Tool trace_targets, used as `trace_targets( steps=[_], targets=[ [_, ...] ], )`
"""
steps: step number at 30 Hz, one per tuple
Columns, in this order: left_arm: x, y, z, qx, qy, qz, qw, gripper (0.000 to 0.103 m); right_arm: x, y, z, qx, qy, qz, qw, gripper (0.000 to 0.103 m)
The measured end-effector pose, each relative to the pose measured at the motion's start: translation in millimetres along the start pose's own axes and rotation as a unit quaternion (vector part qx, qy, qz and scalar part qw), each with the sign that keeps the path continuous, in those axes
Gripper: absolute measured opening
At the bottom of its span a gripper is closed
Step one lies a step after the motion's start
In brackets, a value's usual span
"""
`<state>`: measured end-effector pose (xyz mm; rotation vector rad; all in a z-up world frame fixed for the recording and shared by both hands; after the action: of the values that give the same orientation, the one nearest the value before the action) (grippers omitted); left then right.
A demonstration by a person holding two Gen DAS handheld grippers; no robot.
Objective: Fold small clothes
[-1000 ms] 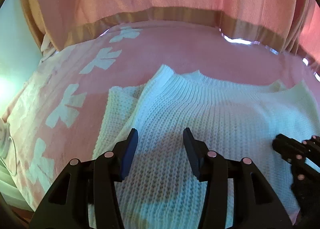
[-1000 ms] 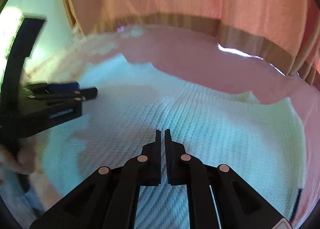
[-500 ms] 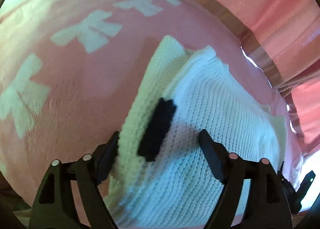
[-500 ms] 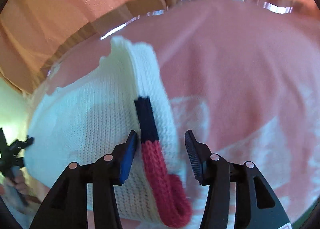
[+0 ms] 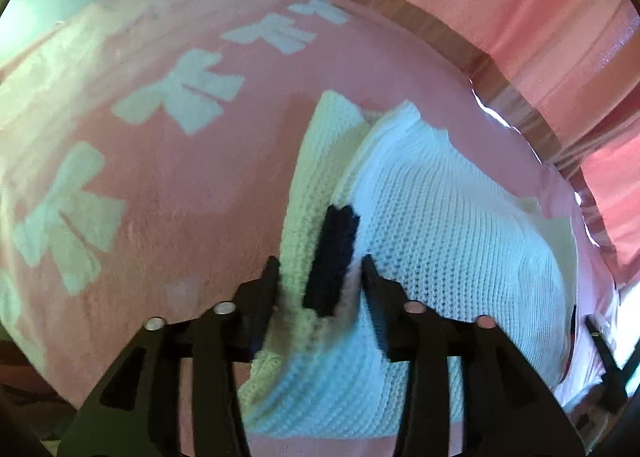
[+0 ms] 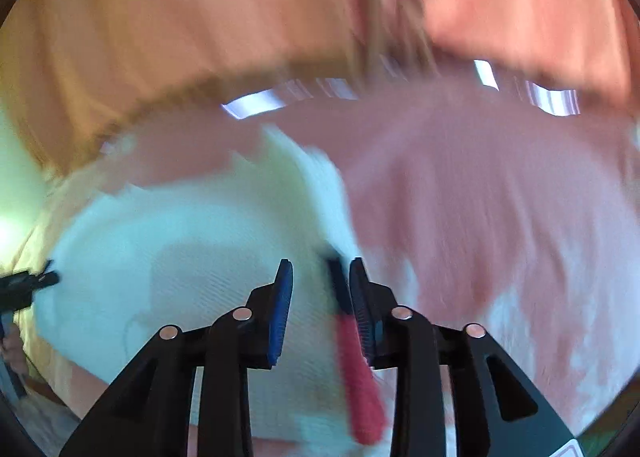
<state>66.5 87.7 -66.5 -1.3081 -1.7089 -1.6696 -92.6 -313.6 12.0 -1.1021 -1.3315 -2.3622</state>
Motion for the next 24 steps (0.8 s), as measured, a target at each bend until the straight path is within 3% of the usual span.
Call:
trace_targets(
  steps=[1,2,4,5,7,11,15,18,24],
  targets=[
    [1,1,0,0.004,-0.003,-0.005,1.0,0.061,4,-3,21,0.025,0.026,0.001,0.999,0.027],
    [-2,3,-1,0.009,-0.001,-0.003,1.0,0.065,6,-8,36,0.041,0.047,0.006,0.998,0.024],
    [-16,3,-2,0.017,-0.006,0.016,0.9997,0.065,-6,-22,77,0.094,0.084,0.034,0.992,0.006],
    [-22,3,-3,0.022,-0.012,0.025,0.9994,0.065,-13,-27,90,0.11,0.092,0.046,0.989,0.001],
    [-28,4,-3,0.036,-0.011,0.024,0.999,0.063,-24,-43,116,0.135,0.109,0.069,0.983,0.0],
    [-24,8,-3,0.048,-0.031,0.017,0.9982,0.032,-67,-49,155,0.147,0.128,0.115,0.974,0.0],
    [-17,10,-3,0.054,-0.046,0.008,0.9975,0.027,-110,-62,152,0.153,0.1,0.155,0.971,0.0],
    [-1,16,-15,0.027,-0.047,-0.017,0.9984,0.025,-115,-63,159,0.157,0.102,0.145,0.971,0.0],
    [41,38,-68,-0.023,-0.095,-0.076,0.9923,0.024,-121,-66,160,0.167,0.102,0.132,0.972,0.0]
  ],
)
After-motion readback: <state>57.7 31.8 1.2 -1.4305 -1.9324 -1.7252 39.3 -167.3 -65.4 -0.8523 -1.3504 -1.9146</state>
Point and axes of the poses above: each gripper's, at about its wrist camera, not at the fingertips, and x roughly against the way its jaws point, z to its left, y to its top, the point moved 2 cm from there along -x, roughly the way its jaws point, and after that the axes turned 15 degrees about -x, right-handed, at the moved point
